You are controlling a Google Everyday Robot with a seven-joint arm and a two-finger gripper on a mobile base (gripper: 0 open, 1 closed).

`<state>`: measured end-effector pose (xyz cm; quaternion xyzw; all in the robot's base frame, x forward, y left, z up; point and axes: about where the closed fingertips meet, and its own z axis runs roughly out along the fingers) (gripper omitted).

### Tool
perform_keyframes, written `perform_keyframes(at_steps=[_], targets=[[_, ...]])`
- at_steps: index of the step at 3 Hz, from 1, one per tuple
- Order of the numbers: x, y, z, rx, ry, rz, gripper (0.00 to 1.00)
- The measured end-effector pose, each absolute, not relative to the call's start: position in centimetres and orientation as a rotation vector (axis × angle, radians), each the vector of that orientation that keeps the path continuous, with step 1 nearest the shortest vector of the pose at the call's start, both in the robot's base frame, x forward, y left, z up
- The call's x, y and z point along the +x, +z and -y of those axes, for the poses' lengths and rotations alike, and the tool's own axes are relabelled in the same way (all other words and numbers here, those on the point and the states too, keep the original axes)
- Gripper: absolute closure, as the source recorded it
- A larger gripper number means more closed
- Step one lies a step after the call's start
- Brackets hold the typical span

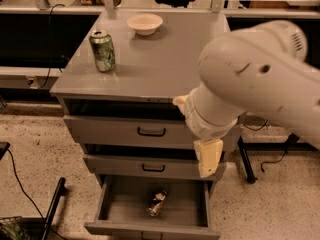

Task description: Pick orange can from bottom drawer and place on counter

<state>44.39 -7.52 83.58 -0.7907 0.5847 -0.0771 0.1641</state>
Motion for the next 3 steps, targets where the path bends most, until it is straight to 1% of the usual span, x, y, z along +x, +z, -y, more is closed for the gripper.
perform_keyframes(at_steps=[1,3], targets=[[45.66,74.98,4.64,-2.405,-0.158,-1.397,0.00],[46.24,75.59,3.78,-2.443,-0.217,-1.337,0.00]])
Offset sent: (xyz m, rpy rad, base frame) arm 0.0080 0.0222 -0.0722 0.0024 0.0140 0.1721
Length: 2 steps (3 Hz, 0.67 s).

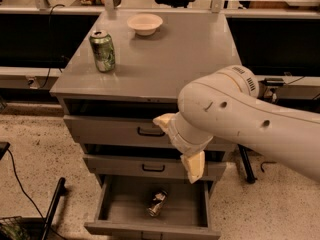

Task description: Pick orange can from bottom drawer and place on counter

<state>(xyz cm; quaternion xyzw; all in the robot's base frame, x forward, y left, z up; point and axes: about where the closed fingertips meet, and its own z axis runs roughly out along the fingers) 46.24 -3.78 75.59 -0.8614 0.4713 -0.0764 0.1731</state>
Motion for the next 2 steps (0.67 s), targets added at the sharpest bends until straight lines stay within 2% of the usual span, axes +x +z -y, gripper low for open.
perform_keyframes(at_steps=[1,2], targets=[[44.8,71.0,1.9,-2.540,-0.155,-1.206,0.00],[44.8,63.5,-1.8,-2.596,-0.070,-0.851,0.00]])
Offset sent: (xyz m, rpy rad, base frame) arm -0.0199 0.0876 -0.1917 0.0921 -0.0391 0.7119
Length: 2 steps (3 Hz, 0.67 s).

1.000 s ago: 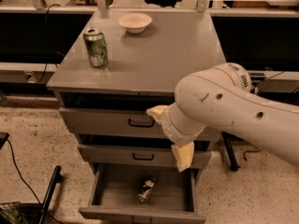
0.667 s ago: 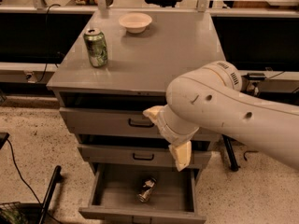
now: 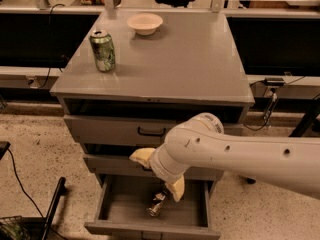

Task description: Pick orange can from bottom drawer and place on counter

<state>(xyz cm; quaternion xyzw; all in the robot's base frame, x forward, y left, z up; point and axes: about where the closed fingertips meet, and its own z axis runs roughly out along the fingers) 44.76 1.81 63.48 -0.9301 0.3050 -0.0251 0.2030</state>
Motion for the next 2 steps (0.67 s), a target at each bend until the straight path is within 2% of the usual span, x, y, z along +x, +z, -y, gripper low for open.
perform_keyframes(at_steps=[2], targets=[[45.0,60.5,-0.9,-2.692,-0.033,-0.862,0.00]])
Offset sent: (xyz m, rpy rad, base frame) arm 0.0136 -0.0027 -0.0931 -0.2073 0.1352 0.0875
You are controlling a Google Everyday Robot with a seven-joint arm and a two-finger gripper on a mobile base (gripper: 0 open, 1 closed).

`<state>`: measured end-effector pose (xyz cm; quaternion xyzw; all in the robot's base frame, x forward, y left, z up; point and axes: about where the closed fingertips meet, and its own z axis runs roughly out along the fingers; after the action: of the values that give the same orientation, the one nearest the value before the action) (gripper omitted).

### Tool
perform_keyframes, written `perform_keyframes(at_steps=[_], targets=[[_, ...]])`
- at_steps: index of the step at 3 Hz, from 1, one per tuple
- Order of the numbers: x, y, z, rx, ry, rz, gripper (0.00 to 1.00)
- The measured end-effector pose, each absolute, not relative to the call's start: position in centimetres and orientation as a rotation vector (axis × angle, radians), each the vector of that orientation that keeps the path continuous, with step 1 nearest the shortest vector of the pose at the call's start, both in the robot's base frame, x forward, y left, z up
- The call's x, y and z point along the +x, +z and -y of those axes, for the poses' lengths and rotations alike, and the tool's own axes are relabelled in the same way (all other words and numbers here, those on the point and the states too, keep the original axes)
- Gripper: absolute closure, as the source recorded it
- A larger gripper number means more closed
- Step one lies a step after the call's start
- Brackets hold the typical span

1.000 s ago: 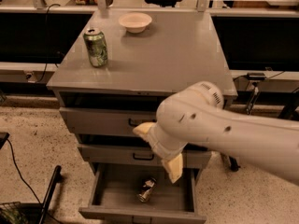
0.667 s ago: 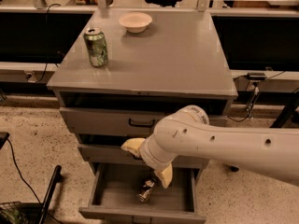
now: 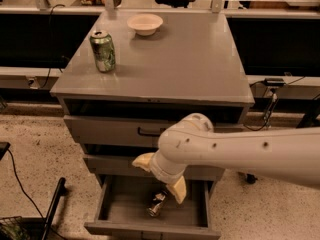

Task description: Pick orange can from bottom drawer and place on counter

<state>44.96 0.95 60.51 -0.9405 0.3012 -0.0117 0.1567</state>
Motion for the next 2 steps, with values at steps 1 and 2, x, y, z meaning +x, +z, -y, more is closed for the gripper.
perform_keyframes(at_steps=[1,2], targets=[[45.23,50.65,1.91,-2.883,0.019,-0.696,0.00],[45.22,51.11,1.76,-2.875,0.018,-0.706,0.00]])
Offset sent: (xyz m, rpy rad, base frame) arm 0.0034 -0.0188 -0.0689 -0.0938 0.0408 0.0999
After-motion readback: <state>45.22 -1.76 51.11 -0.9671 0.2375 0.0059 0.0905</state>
